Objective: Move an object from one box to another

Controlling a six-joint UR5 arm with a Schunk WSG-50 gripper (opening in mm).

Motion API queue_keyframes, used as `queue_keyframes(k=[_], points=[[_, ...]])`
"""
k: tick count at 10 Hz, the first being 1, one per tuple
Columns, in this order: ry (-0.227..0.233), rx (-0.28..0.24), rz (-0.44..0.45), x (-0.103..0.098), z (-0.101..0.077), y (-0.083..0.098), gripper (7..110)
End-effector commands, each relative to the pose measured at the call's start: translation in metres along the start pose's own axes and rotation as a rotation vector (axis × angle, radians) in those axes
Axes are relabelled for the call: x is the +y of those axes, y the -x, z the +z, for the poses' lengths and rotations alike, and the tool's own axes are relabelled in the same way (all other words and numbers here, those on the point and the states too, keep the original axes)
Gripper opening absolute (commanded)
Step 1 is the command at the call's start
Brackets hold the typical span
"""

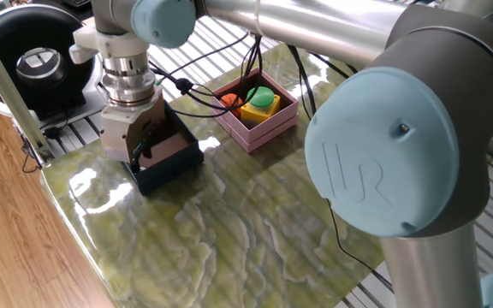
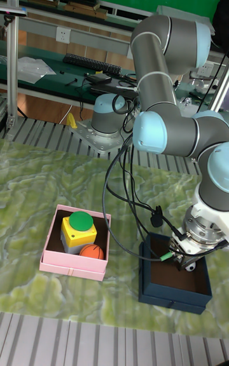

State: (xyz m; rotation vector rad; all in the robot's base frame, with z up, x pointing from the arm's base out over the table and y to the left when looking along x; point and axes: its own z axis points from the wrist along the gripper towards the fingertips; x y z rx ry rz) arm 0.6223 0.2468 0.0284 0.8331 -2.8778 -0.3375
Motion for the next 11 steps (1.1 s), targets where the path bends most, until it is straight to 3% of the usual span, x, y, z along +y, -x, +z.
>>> queue_keyframes(k=[1, 6, 11], points=[[-0.001, -0.007, -0.002, 0.001, 0.003, 0.002, 44], [-0.011, -0.019, -0.004, -0.007, 0.016, 0.002, 44], [-0.002, -0.027, 0.007, 0.0, 0.021, 0.003, 44]])
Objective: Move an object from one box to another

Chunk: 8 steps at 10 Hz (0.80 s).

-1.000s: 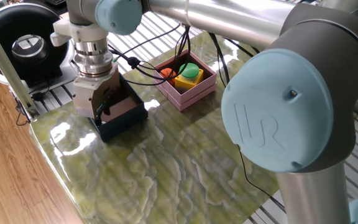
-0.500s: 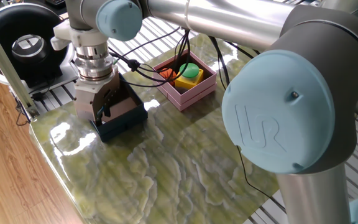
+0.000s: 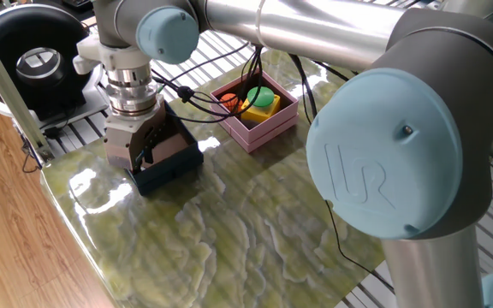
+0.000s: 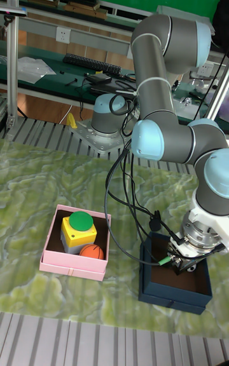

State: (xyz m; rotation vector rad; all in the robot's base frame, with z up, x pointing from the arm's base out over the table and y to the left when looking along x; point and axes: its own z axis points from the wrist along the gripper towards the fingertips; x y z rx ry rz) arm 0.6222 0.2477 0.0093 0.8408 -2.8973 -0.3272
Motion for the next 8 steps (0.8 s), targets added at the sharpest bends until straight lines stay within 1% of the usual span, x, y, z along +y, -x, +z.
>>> queue_keyframes(k=[1, 3, 4, 6, 7, 8], points=[[0.019, -0.015, 0.001, 0.002, 0.001, 0.0, 44], [0.038, -0.019, -0.025, -0.004, 0.001, -0.009, 44], [0.039, -0.011, -0.013, -0.004, -0.001, -0.011, 44], [0.045, -0.002, 0.01, 0.003, -0.007, -0.007, 44], [0.037, 0.005, 0.018, 0.003, -0.009, -0.006, 44], [0.034, 0.007, 0.029, 0.003, -0.009, -0.005, 22]])
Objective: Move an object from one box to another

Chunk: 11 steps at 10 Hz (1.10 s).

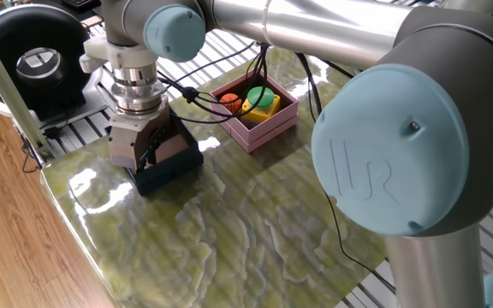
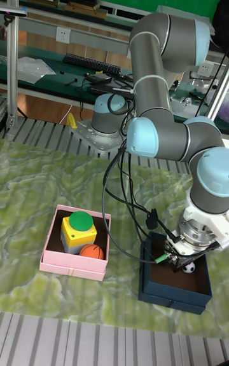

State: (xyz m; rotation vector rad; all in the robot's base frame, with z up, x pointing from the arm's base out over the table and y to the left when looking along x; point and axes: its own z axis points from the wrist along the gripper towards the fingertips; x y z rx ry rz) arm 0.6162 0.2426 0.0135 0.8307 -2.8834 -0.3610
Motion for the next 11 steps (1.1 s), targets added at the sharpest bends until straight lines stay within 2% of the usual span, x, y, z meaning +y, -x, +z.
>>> queue_keyframes(k=[1, 5, 8, 9, 11], points=[[-0.005, 0.009, 0.042, 0.001, -0.005, 0.002, 22], [-0.014, 0.011, 0.036, 0.001, -0.003, 0.004, 22], [0.017, -0.021, -0.01, 0.006, -0.001, 0.013, 22], [0.012, -0.022, -0.022, 0.004, -0.002, 0.013, 44], [-0.001, -0.027, -0.036, -0.001, 0.002, 0.015, 44]])
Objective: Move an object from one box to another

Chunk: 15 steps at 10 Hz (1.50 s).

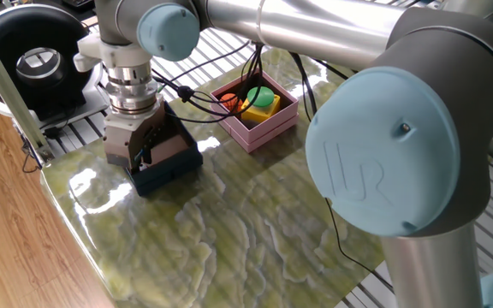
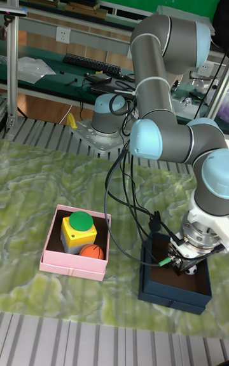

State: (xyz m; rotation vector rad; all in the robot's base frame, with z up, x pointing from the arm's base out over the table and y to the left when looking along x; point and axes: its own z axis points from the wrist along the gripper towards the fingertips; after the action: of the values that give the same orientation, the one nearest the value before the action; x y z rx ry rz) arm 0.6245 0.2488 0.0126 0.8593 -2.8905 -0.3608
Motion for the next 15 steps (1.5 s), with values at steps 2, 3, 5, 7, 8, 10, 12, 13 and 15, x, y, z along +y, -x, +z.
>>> queue_keyframes(k=[2, 3, 5, 7, 8, 10, 12, 13, 15], points=[[0.005, -0.019, -0.01, -0.0023, 0.0033, 0.0065, 44], [0.004, -0.02, -0.007, -0.0025, 0.0035, 0.0071, 44], [0.004, -0.024, 0.001, -0.0025, 0.0033, 0.0082, 44], [0.003, -0.025, 0.002, -0.0029, 0.0037, 0.0086, 44], [0.005, -0.028, 0.002, -0.0025, 0.0041, 0.0093, 44], [0.007, -0.033, -0.001, -0.0019, 0.0041, 0.0105, 44], [0.014, -0.035, 0.003, -0.0001, 0.0038, 0.0108, 44], [0.018, -0.036, 0.011, 0.0008, 0.0032, 0.0106, 44], [0.02, -0.039, 0.023, 0.0016, 0.0029, 0.0116, 44]])
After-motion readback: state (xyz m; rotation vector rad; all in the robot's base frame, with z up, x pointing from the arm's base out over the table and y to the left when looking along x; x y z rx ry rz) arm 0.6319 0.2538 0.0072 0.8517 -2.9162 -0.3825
